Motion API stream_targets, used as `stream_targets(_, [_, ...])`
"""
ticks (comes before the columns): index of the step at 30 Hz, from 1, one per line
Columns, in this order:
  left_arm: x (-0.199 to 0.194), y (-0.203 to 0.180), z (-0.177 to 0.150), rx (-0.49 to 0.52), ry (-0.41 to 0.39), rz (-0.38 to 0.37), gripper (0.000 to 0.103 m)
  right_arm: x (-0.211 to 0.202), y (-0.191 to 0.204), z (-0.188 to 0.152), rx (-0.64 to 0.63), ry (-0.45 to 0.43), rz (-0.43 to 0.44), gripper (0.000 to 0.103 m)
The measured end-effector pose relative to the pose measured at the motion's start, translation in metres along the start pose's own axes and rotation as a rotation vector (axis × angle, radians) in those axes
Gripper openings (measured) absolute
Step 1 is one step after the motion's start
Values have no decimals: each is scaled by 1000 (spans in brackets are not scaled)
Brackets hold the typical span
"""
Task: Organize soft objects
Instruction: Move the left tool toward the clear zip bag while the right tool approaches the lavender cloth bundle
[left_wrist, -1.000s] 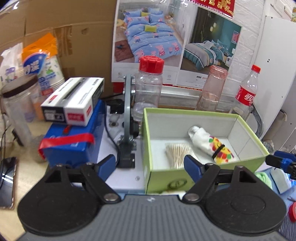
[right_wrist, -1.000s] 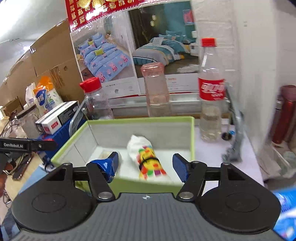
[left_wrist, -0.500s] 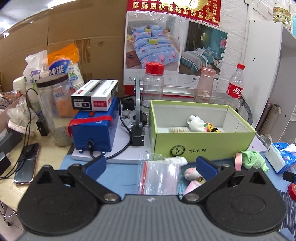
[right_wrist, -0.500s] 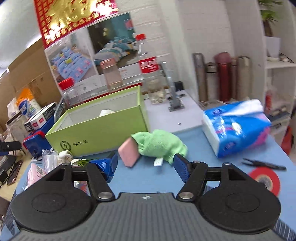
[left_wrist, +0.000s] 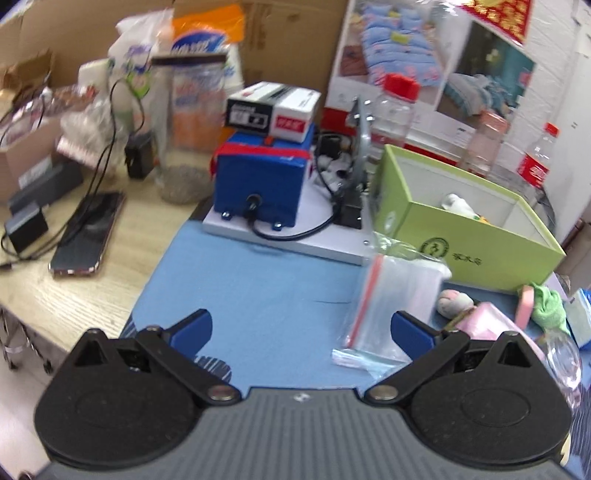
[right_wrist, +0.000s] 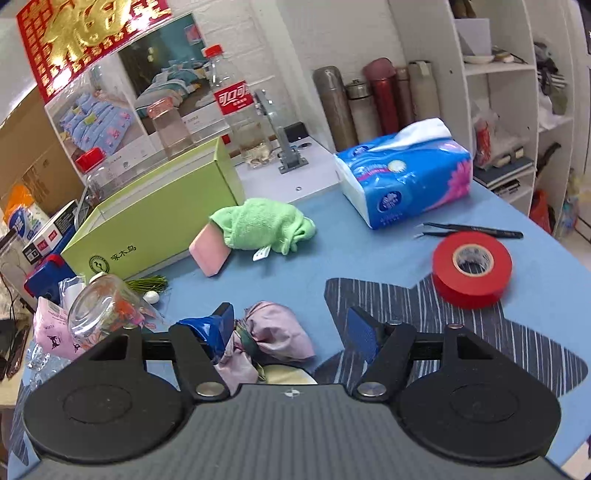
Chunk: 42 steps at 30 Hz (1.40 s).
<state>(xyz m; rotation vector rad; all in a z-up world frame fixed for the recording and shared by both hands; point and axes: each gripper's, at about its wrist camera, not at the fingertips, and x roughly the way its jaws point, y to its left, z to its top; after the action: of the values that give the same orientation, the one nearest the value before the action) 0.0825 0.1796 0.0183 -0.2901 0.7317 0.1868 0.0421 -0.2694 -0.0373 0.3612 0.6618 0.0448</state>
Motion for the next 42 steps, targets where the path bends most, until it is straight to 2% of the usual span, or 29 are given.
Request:
stream_targets(2, [10,-2,11,-11,27,-30,102,1,-3,-1,12,4,5,54])
stream_targets(5, [25,-22,29,30,67,-91,102,3,-3,2,15,8,-4,54])
stream_targets(9, [47,-63,45,168,110,-193,102,6,-5,3,26,8,-1,54])
stream_targets(13, [77,-89,49,277,177,-180,103,12,-8,6,42,22,-1,55])
stream_targets(15, [92,-88,49,281,228,-163,103,14,-9,8,47,22,4,55])
stream_targets(17, [99,-76,47,256,243,-127,103,15,-9,11,55,20,11,55])
stream_targets(21, [94,-31,41,167,213,-14,102,18,-5,15,56,18,30,55])
stream_targets(25, [79,22,37,55,162,165,102,19,-1,16,44,22,46,55])
stream_targets(26, [73,32,37,17,150,176,102,20,-1,16,46,22,48,55])
stream_targets(27, [67,37,38,-13,138,156,102,20,-1,16,50,22,51,56])
stream_targets(29, [58,31,43,-25,131,41,102,21,-1,16,54,22,56,56])
stream_targets(32, [65,-10,55,62,169,-139,102,24,0,16,70,24,61,56])
stream_targets(34, [77,-43,58,141,207,-198,102,24,2,16,80,32,70,56])
stream_targets(38, [106,-81,54,241,263,-165,102,17,4,16,70,25,74,56])
stream_targets(42, [122,-70,46,257,289,-79,102,10,-5,18,80,7,46,57])
